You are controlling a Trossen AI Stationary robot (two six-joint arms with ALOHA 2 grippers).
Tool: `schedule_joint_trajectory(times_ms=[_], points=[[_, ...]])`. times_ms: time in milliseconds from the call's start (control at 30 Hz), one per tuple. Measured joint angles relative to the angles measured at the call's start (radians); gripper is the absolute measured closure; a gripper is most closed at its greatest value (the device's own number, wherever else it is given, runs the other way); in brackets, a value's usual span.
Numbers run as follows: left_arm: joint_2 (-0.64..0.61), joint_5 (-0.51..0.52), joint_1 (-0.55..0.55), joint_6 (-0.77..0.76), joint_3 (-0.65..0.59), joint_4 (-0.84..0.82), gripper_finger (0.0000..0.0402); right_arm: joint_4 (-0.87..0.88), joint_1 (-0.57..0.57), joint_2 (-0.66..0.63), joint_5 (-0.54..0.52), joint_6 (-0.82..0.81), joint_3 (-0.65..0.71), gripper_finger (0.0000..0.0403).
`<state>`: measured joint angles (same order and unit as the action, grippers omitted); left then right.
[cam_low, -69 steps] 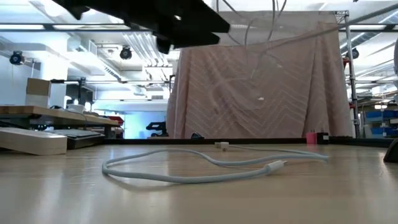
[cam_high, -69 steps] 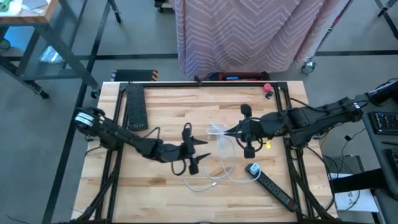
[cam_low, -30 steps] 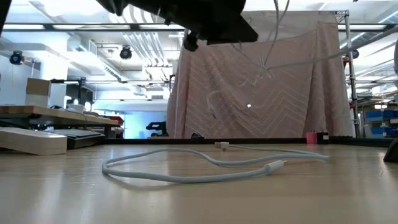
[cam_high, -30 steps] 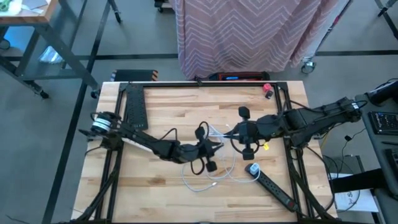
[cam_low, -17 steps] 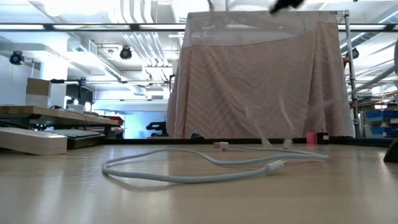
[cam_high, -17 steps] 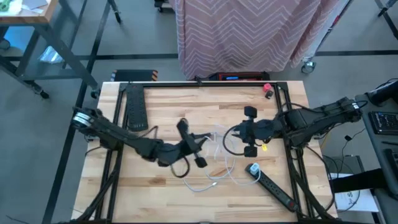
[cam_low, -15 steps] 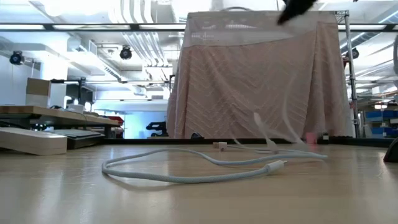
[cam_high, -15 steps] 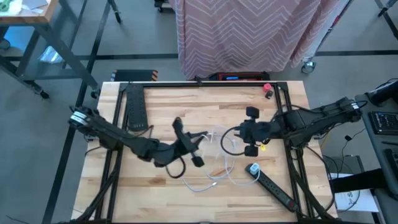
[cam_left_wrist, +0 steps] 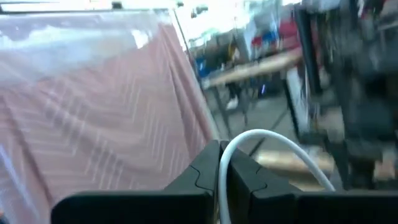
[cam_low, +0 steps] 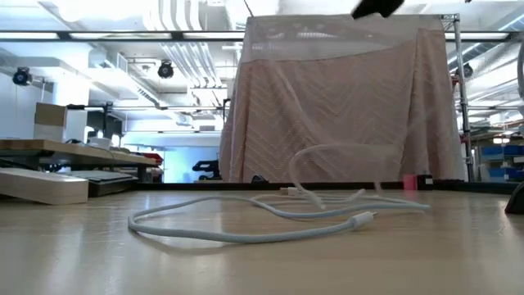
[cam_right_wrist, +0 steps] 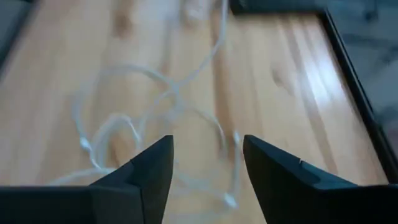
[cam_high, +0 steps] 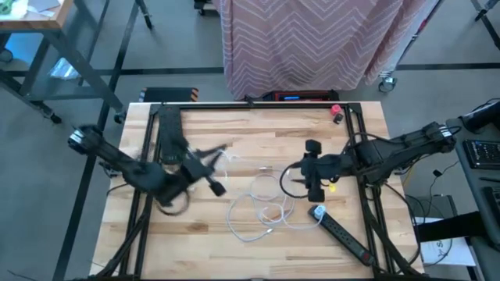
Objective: Insert USB
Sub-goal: Insert the white USB cable into the pink charger adapter
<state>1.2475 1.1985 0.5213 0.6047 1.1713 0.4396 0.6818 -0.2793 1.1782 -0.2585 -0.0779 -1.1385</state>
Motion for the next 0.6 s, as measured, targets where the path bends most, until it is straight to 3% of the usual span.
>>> schedule_joint_trajectory(times_ms=[300,600], points=[[-0.089,-0.195,-0.001,0.161,0.3,0.007,0.0402,-0.283,-0.002,0.003,0.199,0.016,0.133,0.0216],[-0.016,-0.223,-0.002,0.266,0.633,-0.048,0.0402,-0.52,-0.022,0.004,0.208,0.03,0.229,0.0213]])
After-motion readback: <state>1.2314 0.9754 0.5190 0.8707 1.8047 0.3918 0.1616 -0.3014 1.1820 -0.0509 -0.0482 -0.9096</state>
